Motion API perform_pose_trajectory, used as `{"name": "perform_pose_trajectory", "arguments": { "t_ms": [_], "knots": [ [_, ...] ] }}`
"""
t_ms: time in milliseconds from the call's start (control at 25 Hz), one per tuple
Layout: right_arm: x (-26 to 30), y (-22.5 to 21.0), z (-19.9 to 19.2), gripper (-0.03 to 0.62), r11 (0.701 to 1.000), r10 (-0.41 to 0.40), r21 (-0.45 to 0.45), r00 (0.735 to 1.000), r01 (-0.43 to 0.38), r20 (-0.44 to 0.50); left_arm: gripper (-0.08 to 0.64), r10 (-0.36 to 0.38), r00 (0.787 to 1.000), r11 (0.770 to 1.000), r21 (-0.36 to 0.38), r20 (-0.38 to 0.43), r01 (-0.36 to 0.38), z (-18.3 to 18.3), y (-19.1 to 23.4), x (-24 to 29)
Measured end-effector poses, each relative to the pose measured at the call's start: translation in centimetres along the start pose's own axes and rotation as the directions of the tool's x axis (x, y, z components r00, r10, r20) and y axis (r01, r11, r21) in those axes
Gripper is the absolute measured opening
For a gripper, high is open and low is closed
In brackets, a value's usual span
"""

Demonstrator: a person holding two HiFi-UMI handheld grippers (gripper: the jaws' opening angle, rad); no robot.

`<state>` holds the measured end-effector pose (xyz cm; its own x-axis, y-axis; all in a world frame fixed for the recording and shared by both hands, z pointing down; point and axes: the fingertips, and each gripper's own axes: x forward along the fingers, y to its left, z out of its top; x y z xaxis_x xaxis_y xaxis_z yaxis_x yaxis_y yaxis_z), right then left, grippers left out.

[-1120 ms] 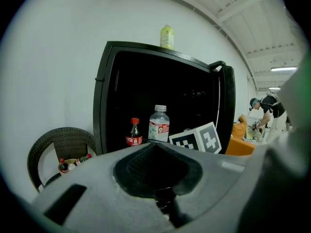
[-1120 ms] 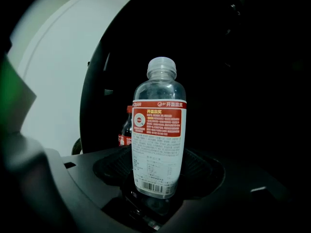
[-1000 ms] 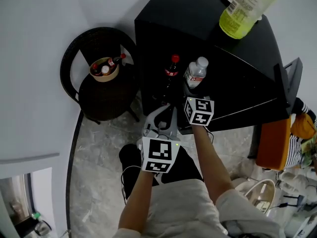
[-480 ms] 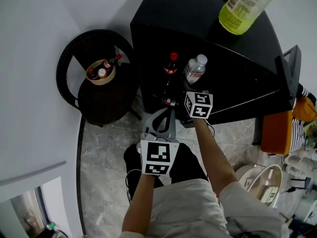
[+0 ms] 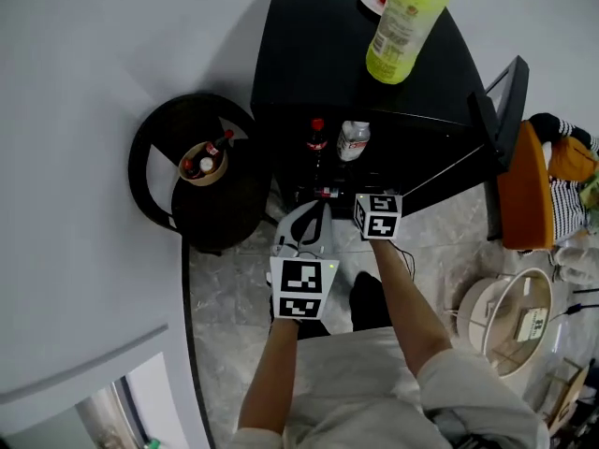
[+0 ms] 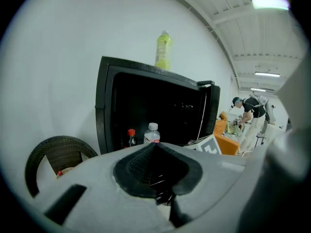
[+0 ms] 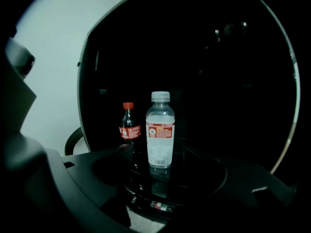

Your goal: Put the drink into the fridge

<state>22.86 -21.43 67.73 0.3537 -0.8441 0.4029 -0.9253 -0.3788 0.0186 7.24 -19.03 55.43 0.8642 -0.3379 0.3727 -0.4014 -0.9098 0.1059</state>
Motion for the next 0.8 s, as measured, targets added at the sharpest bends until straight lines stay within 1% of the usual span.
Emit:
{"name": "perform_pose_trajectory", "arguments": {
  "t_ms": [160,240,360,400,480,520,560,640,720,800],
  "knots": [
    [-4.4,1.2,3.7,0.299,0.995,-0.026,0.098,0.999,0.023,0.036,0.009,-0.051,0.999,0.998,0.034,0.009,0.05,4.6,-1.1,-1.0],
    [-6.6,2.0,5.6,0.299,0.991,-0.032,0.129,0.998,0.025,0.053,0.008,-0.07,0.998,0.997,0.026,0.009,0.07,6.3,-1.8,-1.7],
    [-10.0,3.2,8.3,0.299,0.983,-0.036,0.181,0.997,0.022,0.071,0.008,-0.099,0.995,0.995,0.003,0.003,0.099,7.6,-2.6,-2.6],
    [-11.2,3.5,9.1,0.299,0.975,-0.042,0.222,0.996,0.024,0.08,0.008,-0.119,0.993,0.993,0.015,-0.007,0.12,7.7,-2.8,-2.7],
    [-13.9,4.1,9.9,0.299,0.945,-0.061,0.325,0.993,0.026,0.1,0.008,-0.141,0.989,0.988,0.061,-0.05,0.144,7.4,-3.0,-3.0],
    [-15.3,4.4,10.1,0.299,0.933,-0.066,0.36,0.992,0.022,0.108,0.008,-0.132,0.989,0.988,0.075,-0.065,0.136,7.3,-3.1,-3.6],
    [-16.4,4.6,10.4,0.299,0.927,-0.06,0.375,0.992,0.013,0.114,0.009,-0.117,0.991,0.99,0.075,-0.065,0.122,7.5,-3.2,-4.2],
    [-18.0,4.7,11.4,0.299,0.937,-0.026,0.35,0.992,-0.02,0.125,0.008,-0.087,0.995,0.995,0.048,-0.039,0.089,8.4,-3.9,-5.6],
    [-19.9,4.8,12.6,0.299,0.954,0.005,0.296,0.991,-0.045,0.137,0.008,-0.056,0.998,0.998,0.015,-0.016,0.056,8.9,-5.0,-7.0],
    [-21.6,5.1,13.2,0.299,0.971,0.019,0.234,0.991,-0.05,0.133,0.009,-0.028,1.0,0.999,-0.027,-0.005,0.028,9.1,-5.8,-7.9]
  ]
}}
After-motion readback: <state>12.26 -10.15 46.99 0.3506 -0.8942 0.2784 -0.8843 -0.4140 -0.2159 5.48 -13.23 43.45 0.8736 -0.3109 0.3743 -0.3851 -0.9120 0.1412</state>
